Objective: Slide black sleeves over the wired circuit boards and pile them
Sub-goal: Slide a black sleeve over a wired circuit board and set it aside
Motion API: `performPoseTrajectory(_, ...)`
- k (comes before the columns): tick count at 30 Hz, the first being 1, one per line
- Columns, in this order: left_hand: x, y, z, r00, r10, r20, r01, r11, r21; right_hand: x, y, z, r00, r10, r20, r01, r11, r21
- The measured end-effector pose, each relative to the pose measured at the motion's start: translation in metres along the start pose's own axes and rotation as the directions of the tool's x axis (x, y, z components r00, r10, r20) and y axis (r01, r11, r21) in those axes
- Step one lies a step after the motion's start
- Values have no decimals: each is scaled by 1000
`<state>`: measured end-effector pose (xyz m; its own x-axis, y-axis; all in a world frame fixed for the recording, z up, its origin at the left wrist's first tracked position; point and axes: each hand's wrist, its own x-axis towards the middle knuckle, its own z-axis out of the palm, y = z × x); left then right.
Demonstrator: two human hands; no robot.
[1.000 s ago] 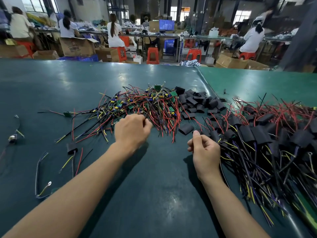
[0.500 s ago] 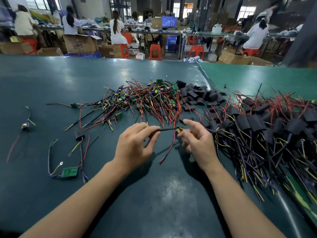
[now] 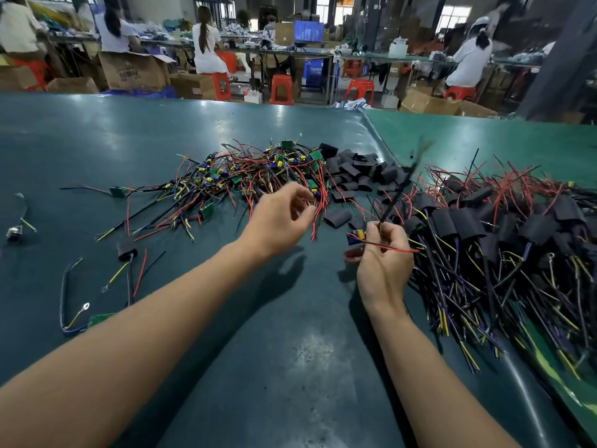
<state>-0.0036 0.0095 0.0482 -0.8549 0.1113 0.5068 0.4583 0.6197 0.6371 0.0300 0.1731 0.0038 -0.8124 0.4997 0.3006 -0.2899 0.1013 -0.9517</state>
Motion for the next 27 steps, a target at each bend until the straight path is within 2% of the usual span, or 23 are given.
performPoseTrajectory(3,17,-5,26,959,97,266,-157,964,214,-1,-1,0,998,-8,-57,13,996,83)
performPoseTrajectory(6,30,-6,55,900,-7,435,-163,922,351,2,3,-2,999,13,-42,-11,999,48)
performPoseTrajectory(10,35,-1,81,848,-145,509,-190,814,549,4,5,-3,994,97,-52,-89,986,139)
performPoseTrajectory(12,29,3,84,870,-134,475,-209,773,599,6,6,-4,991,121,-50,-113,985,130)
performPoseTrajectory(15,20,6,72,926,-65,371,-166,813,557,7,5,-3,992,123,2,-122,977,175)
performPoseTrajectory(20,3,10,32,919,-83,386,-112,883,457,4,0,1,986,136,97,-159,943,293)
performPoseTrajectory(24,-23,0,7,925,3,379,-145,927,346,5,0,4,973,159,167,-207,923,325)
performPoseTrajectory(27,-51,-12,-1,971,46,235,-86,983,163,5,2,6,959,203,200,-267,885,382)
